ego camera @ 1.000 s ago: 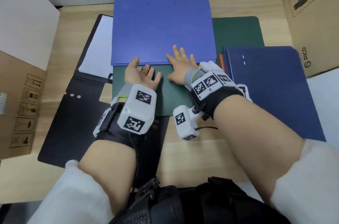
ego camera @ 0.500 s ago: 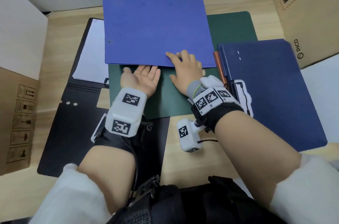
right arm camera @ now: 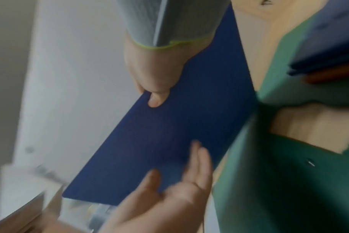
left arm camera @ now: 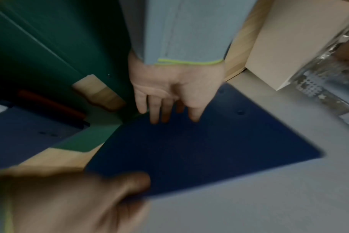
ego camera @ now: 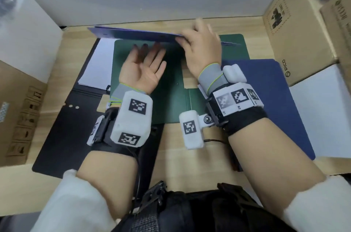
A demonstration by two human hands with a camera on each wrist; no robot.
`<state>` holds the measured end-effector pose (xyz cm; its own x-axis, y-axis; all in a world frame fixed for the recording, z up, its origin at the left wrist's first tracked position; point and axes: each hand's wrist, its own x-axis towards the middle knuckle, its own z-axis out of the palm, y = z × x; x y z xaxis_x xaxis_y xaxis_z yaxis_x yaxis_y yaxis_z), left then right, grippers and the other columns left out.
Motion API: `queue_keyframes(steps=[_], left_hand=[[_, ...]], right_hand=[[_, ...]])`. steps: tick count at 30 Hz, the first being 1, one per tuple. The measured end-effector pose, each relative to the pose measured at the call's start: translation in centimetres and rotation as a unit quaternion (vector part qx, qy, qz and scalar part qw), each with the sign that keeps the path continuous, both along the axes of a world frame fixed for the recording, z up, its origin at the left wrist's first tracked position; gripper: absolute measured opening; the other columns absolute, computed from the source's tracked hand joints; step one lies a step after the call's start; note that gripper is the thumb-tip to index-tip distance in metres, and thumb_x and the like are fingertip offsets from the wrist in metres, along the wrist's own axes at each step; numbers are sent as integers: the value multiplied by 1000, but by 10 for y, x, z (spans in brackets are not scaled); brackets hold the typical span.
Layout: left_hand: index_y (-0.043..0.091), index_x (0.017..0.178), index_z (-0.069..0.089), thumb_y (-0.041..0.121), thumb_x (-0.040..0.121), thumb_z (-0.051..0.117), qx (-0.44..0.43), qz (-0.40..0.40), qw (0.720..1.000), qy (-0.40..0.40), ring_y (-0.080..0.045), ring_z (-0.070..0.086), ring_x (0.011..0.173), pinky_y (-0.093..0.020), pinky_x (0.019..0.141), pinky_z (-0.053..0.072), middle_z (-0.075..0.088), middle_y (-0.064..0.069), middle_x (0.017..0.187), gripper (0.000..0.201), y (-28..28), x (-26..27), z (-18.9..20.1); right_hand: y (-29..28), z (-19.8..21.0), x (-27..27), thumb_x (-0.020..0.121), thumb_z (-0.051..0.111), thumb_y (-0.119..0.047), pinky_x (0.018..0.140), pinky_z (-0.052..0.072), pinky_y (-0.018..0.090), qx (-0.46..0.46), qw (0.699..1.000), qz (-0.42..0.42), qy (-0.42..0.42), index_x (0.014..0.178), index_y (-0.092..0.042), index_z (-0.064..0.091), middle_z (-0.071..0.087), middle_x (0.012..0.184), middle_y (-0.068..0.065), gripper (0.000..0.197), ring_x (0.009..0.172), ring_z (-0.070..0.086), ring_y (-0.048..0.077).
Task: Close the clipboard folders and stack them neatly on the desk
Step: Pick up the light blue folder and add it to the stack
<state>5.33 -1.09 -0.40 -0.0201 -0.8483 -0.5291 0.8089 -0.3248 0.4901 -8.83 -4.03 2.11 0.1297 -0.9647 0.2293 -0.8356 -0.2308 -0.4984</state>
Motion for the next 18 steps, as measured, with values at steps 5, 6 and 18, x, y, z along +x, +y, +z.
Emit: queue_keyframes(steps=[5,6,18], left_hand=[[17,128,48,61,91,33,93,75,988,-97,-16,47,124,-44,117,26,48,-1,131,59,12,-2,-18],[19,138,40,65,89,33,108,81,984,-114,-17,43,130,-44,117,26,43,-1,138,67,16,-3,-20],[30,93,57,27,100,41,-17,-53,976,-208,-1,53,53,-22,56,41,62,19,58,18,33,-58,-35]], right_hand=[[17,57,0,96,37,-36,83,27,36,-66,991,74,95,96,-21,57,64,106,4,25,104,53,29],[21,67,-1,96,37,-36,83,29,36,-70,991,73,84,95,-21,54,65,105,3,23,104,54,30],[16,50,-120,92,44,-37,90,43,37,63,972,-194,-113,131,-19,45,60,127,3,42,115,55,29]])
